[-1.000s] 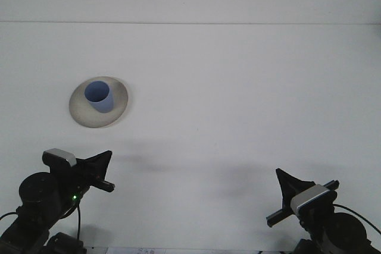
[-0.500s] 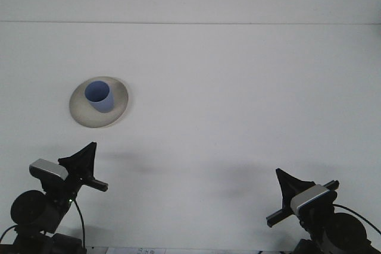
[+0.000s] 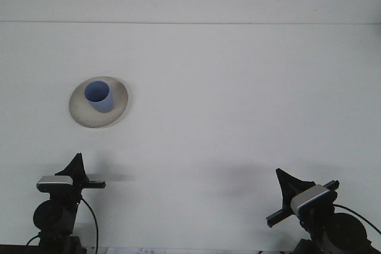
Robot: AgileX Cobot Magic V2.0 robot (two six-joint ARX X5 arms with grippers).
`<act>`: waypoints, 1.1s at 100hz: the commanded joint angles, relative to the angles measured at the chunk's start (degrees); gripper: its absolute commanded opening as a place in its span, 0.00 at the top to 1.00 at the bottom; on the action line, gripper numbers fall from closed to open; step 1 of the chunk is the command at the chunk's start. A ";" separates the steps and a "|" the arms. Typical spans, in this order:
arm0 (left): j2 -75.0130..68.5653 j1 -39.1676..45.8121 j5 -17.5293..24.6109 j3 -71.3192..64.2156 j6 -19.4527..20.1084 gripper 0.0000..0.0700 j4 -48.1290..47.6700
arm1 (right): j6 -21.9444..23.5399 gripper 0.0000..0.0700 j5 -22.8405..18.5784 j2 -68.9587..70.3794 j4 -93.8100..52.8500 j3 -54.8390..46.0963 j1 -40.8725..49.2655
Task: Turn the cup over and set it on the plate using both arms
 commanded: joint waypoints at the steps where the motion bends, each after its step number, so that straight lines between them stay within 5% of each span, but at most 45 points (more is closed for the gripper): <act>1: -0.04 -0.02 -0.17 -1.14 -1.57 0.98 0.46 | 0.61 0.99 0.02 0.13 0.72 0.33 0.50; 90: -0.04 -0.04 -0.17 -1.11 -1.55 0.98 1.05 | -1.33 0.99 0.22 0.11 0.74 0.33 0.42; 110: -0.04 -0.04 -0.17 -1.11 -1.55 0.98 1.05 | -3.61 0.99 -1.70 -1.25 8.48 -4.63 -13.35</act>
